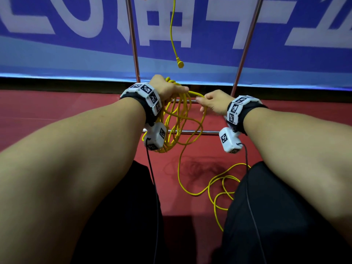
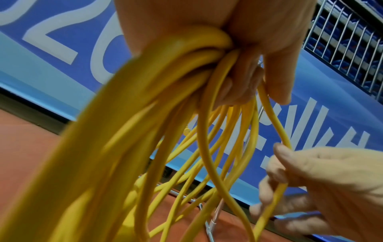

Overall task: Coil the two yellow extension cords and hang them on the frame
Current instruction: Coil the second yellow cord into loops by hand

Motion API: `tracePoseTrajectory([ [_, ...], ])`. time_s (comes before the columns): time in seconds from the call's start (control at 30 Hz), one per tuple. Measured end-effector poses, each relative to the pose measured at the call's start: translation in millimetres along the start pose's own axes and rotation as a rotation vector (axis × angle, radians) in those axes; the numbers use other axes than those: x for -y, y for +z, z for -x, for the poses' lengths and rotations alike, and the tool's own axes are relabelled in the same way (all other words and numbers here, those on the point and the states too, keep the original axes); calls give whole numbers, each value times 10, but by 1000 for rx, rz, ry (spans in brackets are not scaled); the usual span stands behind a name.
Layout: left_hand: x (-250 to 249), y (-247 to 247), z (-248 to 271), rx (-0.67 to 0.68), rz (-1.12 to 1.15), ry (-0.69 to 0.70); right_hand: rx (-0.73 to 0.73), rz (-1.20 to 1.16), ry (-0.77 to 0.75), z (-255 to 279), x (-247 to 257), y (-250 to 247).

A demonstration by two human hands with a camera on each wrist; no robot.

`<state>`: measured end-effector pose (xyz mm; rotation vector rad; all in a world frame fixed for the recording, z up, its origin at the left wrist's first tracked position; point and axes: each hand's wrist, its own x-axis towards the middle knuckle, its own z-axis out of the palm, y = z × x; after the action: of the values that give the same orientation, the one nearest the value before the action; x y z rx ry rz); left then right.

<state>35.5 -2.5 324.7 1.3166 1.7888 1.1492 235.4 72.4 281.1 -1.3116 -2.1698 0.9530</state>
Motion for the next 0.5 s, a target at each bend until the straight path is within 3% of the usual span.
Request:
tracePoseTrajectory([
  [0.2,19,-71,-39,-104,56,10,-163,72,-13,6,10,-125],
  [0.4,23,-115,-100,-215,127,18,-71,93,6,12,-59,-103],
  [0.5,40,-150,-137,-292,187,-4,31,-7,107,61,-132,-62],
])
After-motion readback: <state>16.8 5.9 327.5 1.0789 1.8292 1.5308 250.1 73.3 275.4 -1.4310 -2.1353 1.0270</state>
